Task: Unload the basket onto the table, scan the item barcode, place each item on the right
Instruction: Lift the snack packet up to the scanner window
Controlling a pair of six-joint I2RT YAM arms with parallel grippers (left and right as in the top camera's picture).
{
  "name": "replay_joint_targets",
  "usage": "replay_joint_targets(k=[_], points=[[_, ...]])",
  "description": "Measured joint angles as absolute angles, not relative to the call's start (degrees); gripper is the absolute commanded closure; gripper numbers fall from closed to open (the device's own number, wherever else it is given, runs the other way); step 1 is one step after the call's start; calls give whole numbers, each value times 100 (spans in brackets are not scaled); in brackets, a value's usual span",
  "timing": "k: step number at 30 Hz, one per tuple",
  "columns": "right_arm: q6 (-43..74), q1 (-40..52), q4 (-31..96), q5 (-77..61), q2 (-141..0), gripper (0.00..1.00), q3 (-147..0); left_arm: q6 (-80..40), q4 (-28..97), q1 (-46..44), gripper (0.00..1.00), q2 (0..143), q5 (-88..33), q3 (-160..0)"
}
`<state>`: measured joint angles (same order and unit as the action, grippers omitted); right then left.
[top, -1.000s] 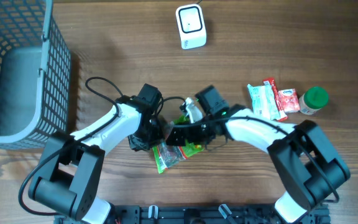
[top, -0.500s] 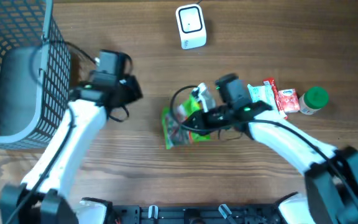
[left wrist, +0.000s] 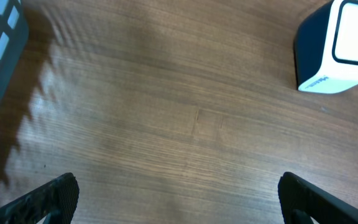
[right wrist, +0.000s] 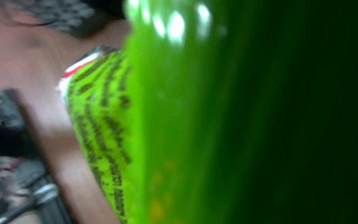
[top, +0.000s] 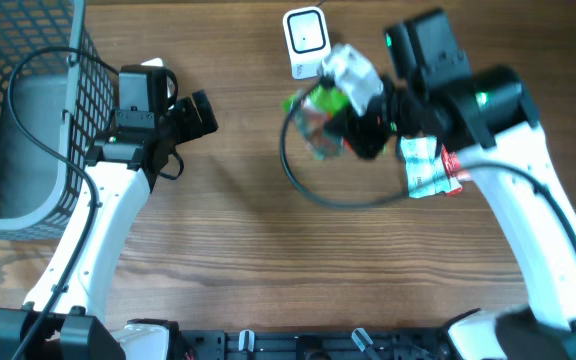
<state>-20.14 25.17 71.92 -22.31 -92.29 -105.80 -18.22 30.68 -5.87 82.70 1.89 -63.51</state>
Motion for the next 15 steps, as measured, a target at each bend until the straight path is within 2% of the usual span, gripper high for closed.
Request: replay_joint_targets(k=[2,6,15], points=[[-2294,2517,7061,-1660,-10012,96,-11452,-1809,3079,-587,0,8272,187,-6351],[-3098,2517,6110,-574,-10842,96,-11513,-1806,3076,-587,0,8272,189,-6351],[-4709,2851,2600,1505,-12210,96,-11520,-1804,3072,-587,0,8272,191,-6351]])
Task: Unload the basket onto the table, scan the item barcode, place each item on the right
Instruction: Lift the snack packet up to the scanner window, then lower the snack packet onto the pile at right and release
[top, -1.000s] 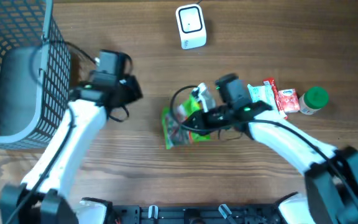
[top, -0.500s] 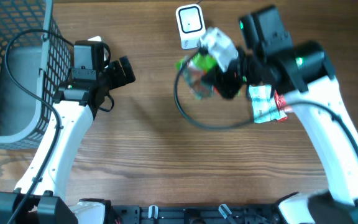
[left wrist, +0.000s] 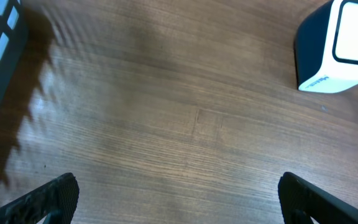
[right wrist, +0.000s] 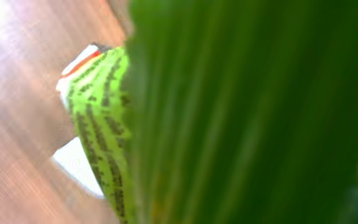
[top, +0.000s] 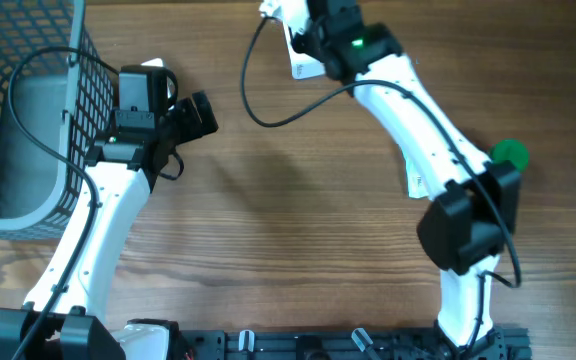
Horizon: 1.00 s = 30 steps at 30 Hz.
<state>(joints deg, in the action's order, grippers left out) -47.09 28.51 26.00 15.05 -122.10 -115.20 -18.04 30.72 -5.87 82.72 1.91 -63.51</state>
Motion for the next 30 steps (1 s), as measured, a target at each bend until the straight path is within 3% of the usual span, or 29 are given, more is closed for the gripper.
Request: replay_joint_targets(k=[6,19,25,30], points=[[-5030,2932,1186,2053,-13141,96,-11524,-1806,3072,-587,0,8272,189,-6351],[-4956,2930,631,2604,-13756,96,-11524,-1806,3079,-587,0,8272,189,-6351],[-3688,2821,1894,1776,-12645,96,-11528,-1806,3074,-587,0,8272,189,-6351],[-2709,2281,4724,521,-11607,96,-11677,-1806,3087,-587,0,8272,189,-6348]])
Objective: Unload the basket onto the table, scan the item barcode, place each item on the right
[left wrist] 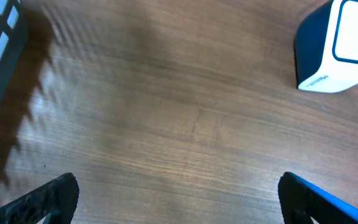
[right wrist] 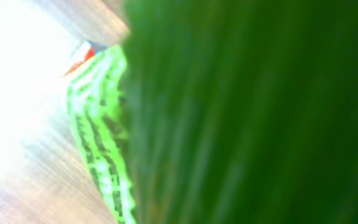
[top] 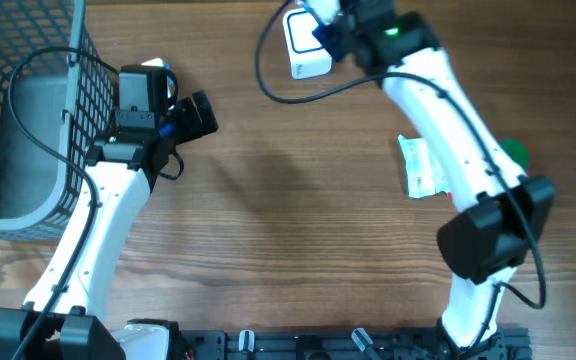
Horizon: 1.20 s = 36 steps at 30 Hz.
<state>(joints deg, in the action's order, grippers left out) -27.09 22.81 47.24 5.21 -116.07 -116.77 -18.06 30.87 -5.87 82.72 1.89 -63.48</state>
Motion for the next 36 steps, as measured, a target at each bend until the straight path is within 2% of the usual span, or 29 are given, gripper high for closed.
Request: replay_joint_targets(k=[4,6,7,8,9,10,17,19,24,31,36], points=[[-2508,1649,7649,-794,-11594,96,-11399,-1804,3079,-587,0,8272,189,-6351],[-2467,1509,8219,-1146,-11594,94,-11034,-1806,3076,-587,0,8272,189,-6351],[-2460,1500,8307,-1245,-11592,66,-10748,-1806,3079,-587,0,8272,189,-6348],[-2445,1507,8278,-1315,-11603,27,-10324,-1804,3079,-587,0,8272,189,-6348],[-2397,1511,8141,-1319,-11607,12,-9981,-1806,3081,-587,0,8272,189,-6351],[-2335,1511,8007,-1253,-11607,2,-9721,-1806,3079,-587,0,8272,189,-6351],[-1341,1428,7262,-123,-11603,0,-9314,-1804,3079,-587,0,8272,189,-6351],[-637,1192,6622,272,-11542,0,-9317,-1806,3079,-587,0,8272,189,-6351],[585,718,6101,532,-11474,0,-9314,-1804,3079,-587,0,8272,189,-6351],[792,733,4182,563,-11452,0,-9321,-1804,3076,-587,0,8272,191,-6348],[794,733,3861,565,-11450,0,-9321,-1806,3079,-587,0,8272,189,-6348]])
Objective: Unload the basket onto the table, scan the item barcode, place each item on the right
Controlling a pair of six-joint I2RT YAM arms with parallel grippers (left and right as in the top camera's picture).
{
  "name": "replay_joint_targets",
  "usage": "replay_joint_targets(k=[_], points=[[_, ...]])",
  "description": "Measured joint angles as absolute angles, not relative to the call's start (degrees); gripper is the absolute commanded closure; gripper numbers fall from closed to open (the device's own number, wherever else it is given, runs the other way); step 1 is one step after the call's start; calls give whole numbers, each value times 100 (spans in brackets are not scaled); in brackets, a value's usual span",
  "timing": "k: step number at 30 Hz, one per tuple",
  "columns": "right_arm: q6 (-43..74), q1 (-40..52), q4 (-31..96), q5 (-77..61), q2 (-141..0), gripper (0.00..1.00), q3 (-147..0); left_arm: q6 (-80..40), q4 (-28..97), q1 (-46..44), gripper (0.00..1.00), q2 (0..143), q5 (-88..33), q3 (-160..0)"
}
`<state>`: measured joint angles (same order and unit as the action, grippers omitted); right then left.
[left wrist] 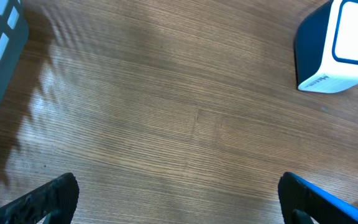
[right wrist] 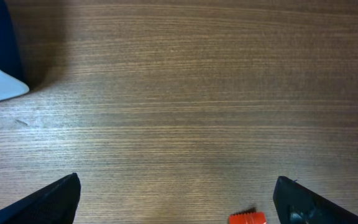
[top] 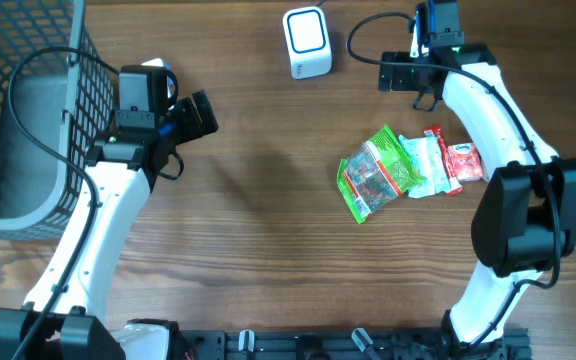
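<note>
The white and blue scanner (top: 306,42) stands at the table's far edge; it also shows in the left wrist view (left wrist: 340,43) and at the left edge of the right wrist view. A green snack packet (top: 373,175) lies flat on the wood right of centre. My right gripper (top: 413,80) hangs open and empty to the right of the scanner, above bare wood (right wrist: 179,211). My left gripper (top: 196,115) is open and empty too, well left of the scanner (left wrist: 179,211).
A white-green packet (top: 423,165) and a red packet (top: 458,162) lie beside the green one; the red packet's corner (right wrist: 247,218) peeks in below my right gripper. A wire basket (top: 18,120) fills the far left.
The green packet, then in my right gripper close to the scanner, now lies on the table beside the other packets. My right gripper is open and has moved right of the scanner.
My right gripper held the green packet just in front of the scanner, then up by the scanner at the table's far edge for the following two moments. Now the packet rests on the table and the gripper is open. The left arm stayed still throughout.
</note>
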<state>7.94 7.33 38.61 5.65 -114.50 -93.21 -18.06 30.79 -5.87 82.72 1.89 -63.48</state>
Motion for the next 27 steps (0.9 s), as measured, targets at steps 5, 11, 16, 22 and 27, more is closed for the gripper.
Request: replay_joint_targets(k=[5,11,16,22,27], points=[[794,733,3857,563,-11452,0,-9321,-1806,3079,-587,0,8272,189,-6348],[794,733,3852,563,-11450,0,-9321,-1806,3079,-587,0,8272,189,-6348],[794,733,3852,563,-11450,0,-9321,-1806,3079,-587,0,8272,189,-6348],[794,733,3859,563,-11257,0,-9321,-1806,3079,-587,0,8272,189,-6351],[794,733,3850,565,-9697,0,-9319,-1806,3081,-587,0,8272,189,-6351]])
